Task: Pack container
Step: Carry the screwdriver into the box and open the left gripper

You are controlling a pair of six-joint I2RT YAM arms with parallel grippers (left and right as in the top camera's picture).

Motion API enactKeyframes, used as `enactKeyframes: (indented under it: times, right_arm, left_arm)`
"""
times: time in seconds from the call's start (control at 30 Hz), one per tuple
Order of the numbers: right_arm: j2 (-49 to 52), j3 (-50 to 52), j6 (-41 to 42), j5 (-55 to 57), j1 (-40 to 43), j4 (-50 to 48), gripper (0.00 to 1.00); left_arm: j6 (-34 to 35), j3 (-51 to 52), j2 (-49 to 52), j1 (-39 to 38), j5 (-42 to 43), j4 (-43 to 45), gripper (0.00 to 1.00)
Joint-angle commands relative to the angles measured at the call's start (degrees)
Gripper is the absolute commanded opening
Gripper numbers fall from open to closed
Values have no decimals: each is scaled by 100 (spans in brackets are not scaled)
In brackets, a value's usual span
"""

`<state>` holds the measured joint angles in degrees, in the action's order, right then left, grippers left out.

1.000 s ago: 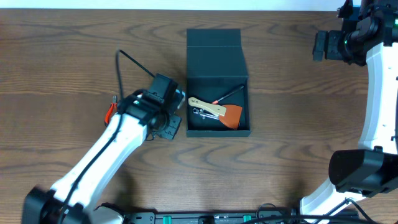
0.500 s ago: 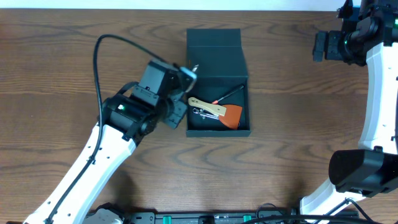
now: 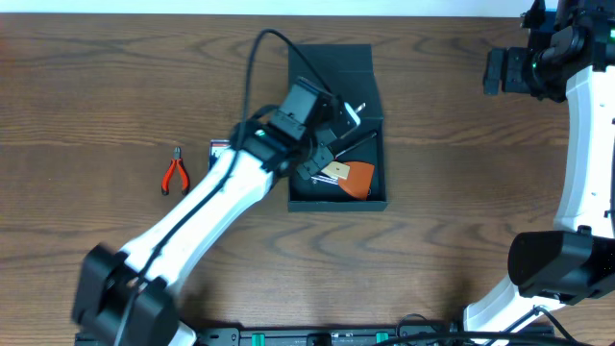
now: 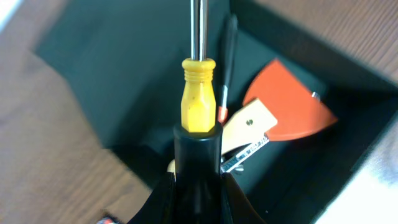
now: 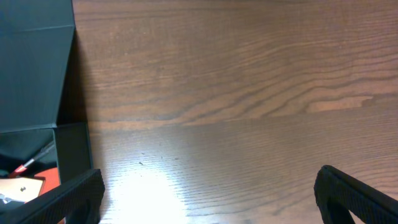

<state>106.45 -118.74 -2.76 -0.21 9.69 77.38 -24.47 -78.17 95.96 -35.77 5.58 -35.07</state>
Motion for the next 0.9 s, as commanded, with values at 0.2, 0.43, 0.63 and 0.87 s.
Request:
enactKeyframes:
  times: [0.2,0.43,0.63,0.87]
  right_arm:
    - [-22,31,-74,20,9,-2,99]
    - [-22,31,-76,17,9,-11,99]
    - [-22,31,-76,17,9,-26,99]
    - [-22,31,-79,20,9,-24,99]
  left_arm:
    - [-142,-55,817,-85,-2,-42,5]
    - [-87,-48,1158,-85,0,-111,29]
    - [-76,-50,1163,-85,-4,-260,63]
    - [-76,-149,673,-85,-212,-455,73]
